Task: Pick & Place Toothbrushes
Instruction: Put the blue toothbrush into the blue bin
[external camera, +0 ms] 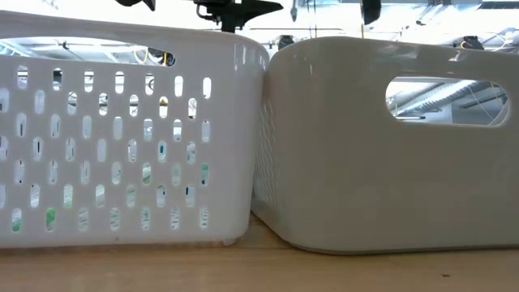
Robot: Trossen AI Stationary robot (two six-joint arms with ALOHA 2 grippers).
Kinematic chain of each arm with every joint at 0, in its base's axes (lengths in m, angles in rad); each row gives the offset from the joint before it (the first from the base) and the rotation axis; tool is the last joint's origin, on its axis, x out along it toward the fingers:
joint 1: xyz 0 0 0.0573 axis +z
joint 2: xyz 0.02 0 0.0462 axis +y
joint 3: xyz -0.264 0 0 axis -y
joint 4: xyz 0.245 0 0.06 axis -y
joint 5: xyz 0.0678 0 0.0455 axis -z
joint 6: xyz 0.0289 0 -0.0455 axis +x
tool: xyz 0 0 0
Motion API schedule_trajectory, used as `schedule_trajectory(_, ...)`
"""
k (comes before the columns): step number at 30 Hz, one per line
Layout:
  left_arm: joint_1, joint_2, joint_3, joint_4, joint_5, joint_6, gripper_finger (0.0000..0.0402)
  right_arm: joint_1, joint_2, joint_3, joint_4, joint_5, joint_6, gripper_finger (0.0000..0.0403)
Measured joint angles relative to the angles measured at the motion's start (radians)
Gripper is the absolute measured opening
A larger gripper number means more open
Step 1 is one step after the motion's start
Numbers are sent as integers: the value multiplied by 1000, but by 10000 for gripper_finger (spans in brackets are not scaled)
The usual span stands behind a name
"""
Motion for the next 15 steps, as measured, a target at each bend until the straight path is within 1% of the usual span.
schedule_trajectory(5,9,0,0,-15,2,5,273,0,67,27,1,0,-68,14)
schedule_trajectory(8,12,0,0,-54,2,7,273,-4,105,48,1,-1,-90,14)
schedule_trajectory(13,13,0,0,-54,7,17,273,-11,156,82,1,-54,-97,14)
schedule_trajectory(15,13,0,0,-65,13,17,273,-17,178,100,2,-59,-100,14)
